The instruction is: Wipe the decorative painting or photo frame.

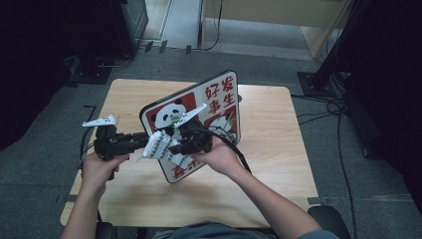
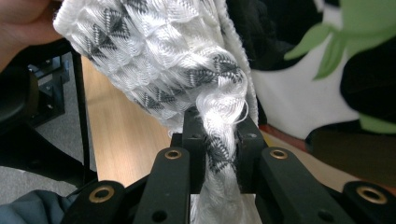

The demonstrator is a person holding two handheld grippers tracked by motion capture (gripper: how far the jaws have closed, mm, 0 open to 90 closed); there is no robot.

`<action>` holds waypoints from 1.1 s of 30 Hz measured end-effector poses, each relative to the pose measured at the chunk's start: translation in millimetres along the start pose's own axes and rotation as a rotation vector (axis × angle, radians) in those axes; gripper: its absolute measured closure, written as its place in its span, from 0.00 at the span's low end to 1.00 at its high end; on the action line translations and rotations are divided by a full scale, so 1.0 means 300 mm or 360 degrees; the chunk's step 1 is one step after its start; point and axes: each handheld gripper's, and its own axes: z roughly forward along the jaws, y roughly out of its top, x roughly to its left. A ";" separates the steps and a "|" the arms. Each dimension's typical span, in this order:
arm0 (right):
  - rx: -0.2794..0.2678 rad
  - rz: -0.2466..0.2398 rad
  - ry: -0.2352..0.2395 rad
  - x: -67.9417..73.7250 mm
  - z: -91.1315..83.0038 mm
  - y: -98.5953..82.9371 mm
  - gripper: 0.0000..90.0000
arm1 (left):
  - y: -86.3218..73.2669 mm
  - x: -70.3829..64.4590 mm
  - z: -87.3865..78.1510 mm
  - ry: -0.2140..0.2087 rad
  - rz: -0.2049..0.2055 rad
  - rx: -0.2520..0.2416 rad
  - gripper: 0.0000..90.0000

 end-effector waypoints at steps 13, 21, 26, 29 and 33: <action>0.0019 0.0008 0.0007 -0.007 0.035 -0.045 0.89 | -0.002 0.000 0.001 0.0001 0.0002 0.0010 0.56; 0.0035 0.0021 0.0015 -0.012 0.061 -0.080 0.89 | -0.004 -0.001 0.000 0.0002 -0.0001 0.0013 0.56; 0.0051 0.0039 0.0022 -0.016 0.080 -0.104 0.89 | -0.005 -0.001 0.001 0.0002 -0.0003 0.0014 0.56; 0.0067 0.0052 0.0024 -0.017 0.094 -0.120 0.89 | -0.005 -0.001 0.001 0.0002 -0.0003 0.0013 0.56; 0.0073 0.0054 0.0028 -0.017 0.108 -0.136 0.89 | -0.006 -0.001 0.001 0.0001 -0.0004 0.0013 0.56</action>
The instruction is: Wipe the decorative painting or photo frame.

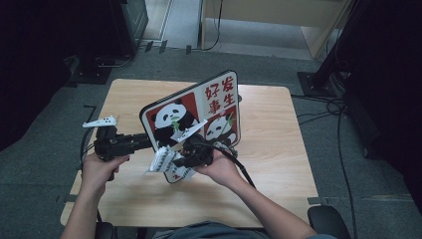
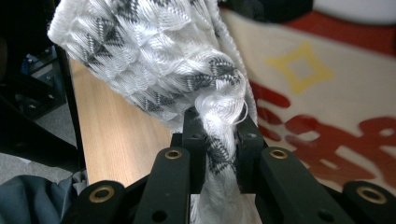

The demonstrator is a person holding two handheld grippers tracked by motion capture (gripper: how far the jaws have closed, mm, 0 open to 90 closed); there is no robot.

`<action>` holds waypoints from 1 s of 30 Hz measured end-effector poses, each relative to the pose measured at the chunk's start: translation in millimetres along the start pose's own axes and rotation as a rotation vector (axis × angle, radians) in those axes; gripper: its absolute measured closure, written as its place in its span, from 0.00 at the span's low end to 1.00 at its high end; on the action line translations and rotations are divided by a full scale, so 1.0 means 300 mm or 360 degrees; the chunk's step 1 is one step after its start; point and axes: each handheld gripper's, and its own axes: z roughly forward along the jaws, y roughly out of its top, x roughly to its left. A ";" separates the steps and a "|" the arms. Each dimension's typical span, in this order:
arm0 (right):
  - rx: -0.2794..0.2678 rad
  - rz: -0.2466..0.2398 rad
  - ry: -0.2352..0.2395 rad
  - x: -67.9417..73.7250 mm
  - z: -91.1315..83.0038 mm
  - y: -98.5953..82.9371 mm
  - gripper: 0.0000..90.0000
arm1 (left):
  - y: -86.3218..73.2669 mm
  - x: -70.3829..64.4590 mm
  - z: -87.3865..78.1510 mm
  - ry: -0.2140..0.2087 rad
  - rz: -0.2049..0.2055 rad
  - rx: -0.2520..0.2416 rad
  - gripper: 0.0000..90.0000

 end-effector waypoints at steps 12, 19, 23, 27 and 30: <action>0.0047 0.0057 0.0012 -0.011 0.057 -0.069 0.89 | -0.003 0.000 0.001 -0.0002 0.0001 0.0004 0.56; 0.0090 0.0043 0.0007 -0.013 0.097 -0.109 0.89 | -0.005 0.000 0.002 0.0000 0.0001 0.0008 0.56; 0.0102 0.0060 0.0015 -0.015 0.106 -0.118 0.89 | -0.005 0.001 0.002 -0.0002 -0.0001 0.0010 0.56; 0.0120 0.0066 0.0020 -0.017 0.119 -0.133 0.89 | -0.005 0.001 0.001 0.0000 -0.0001 0.0010 0.55; 0.0116 0.0072 0.0030 -0.019 0.126 -0.143 0.89 | -0.005 0.001 0.002 0.0000 -0.0003 0.0009 0.55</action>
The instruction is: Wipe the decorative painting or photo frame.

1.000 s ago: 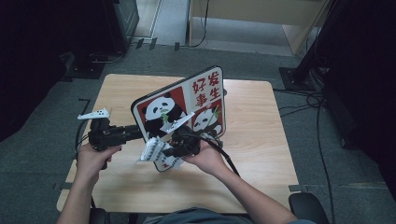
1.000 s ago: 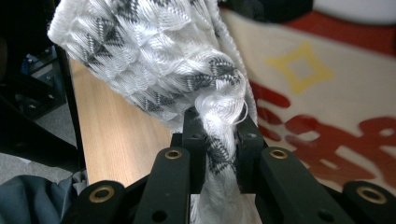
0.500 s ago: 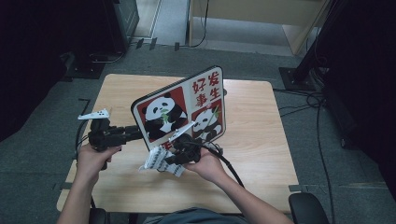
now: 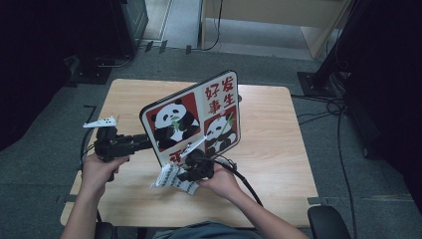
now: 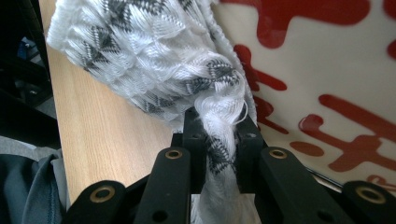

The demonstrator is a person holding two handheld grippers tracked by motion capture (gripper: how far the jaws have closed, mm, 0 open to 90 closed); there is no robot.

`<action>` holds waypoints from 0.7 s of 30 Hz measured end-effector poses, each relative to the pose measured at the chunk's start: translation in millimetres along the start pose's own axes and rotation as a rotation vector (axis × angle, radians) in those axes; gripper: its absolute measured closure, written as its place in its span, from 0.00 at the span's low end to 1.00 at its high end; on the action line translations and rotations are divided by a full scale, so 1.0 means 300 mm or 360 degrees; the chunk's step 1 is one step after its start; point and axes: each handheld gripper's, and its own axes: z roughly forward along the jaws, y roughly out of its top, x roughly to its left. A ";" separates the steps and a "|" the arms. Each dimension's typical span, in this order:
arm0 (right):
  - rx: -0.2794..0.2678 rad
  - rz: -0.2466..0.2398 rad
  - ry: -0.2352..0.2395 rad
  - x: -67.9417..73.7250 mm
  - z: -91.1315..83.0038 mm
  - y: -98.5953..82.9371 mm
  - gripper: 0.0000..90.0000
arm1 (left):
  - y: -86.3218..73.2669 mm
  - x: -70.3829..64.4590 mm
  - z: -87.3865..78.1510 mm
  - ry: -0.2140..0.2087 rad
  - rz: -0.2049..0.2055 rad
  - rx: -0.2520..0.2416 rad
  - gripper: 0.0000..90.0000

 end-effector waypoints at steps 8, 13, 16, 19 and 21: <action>0.0003 -0.0034 -0.0022 0.028 -0.030 0.010 0.90 | -0.003 0.003 0.002 0.0016 -0.0001 -0.0004 0.51; -0.0020 -0.0079 -0.0024 0.060 -0.079 0.038 0.90 | -0.003 0.002 0.001 0.0049 0.0010 0.0009 0.48; -0.0020 -0.0083 -0.0025 0.076 -0.103 0.061 0.90 | -0.005 0.008 -0.004 0.0068 0.0004 0.0009 0.46; -0.0025 -0.0085 -0.0023 0.094 -0.126 0.082 0.90 | -0.006 0.013 -0.015 0.0084 -0.0001 0.0001 0.45; -0.0034 -0.0084 -0.0019 0.109 -0.143 0.099 0.90 | -0.007 0.017 -0.023 0.0097 -0.0007 -0.0005 0.45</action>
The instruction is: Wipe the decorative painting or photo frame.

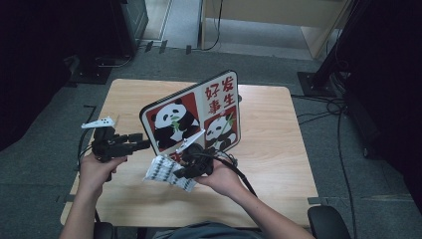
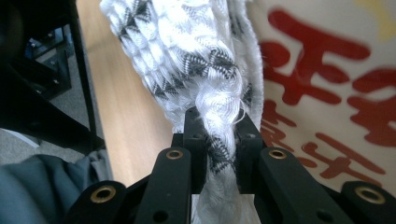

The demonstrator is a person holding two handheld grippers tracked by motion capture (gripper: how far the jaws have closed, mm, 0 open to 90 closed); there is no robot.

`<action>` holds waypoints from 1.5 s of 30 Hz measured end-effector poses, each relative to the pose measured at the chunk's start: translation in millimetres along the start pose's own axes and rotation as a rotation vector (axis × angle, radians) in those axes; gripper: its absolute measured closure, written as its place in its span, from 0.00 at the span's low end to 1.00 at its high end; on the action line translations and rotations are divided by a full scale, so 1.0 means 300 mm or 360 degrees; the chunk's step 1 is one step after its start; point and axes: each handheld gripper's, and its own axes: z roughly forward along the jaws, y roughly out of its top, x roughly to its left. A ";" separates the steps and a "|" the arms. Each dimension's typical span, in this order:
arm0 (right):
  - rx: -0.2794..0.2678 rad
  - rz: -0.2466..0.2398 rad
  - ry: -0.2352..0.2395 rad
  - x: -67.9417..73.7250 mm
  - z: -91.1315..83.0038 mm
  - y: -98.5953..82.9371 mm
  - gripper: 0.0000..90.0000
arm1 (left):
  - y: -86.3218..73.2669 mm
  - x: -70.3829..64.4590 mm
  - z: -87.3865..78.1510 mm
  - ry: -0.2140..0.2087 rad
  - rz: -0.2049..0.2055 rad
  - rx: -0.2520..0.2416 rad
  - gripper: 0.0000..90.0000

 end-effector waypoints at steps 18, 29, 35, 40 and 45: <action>-0.0026 -0.0127 -0.0026 0.105 -0.105 0.174 0.90 | -0.004 0.024 -0.053 0.0023 -0.0016 -0.0027 0.44; -0.0067 -0.0194 -0.0049 0.147 -0.162 0.290 0.90 | -0.009 0.040 -0.072 0.0016 -0.0046 -0.0063 0.44; -0.0090 -0.0196 -0.0074 0.155 -0.191 0.358 0.90 | -0.012 0.044 -0.078 0.0020 -0.0039 -0.0054 0.44; -0.0098 -0.0187 -0.0091 0.153 -0.207 0.409 0.90 | -0.015 0.054 -0.093 0.0034 -0.0056 -0.0078 0.44; -0.0110 -0.0181 -0.0103 0.157 -0.220 0.460 0.90 | -0.017 0.058 -0.101 0.0042 -0.0061 -0.0087 0.44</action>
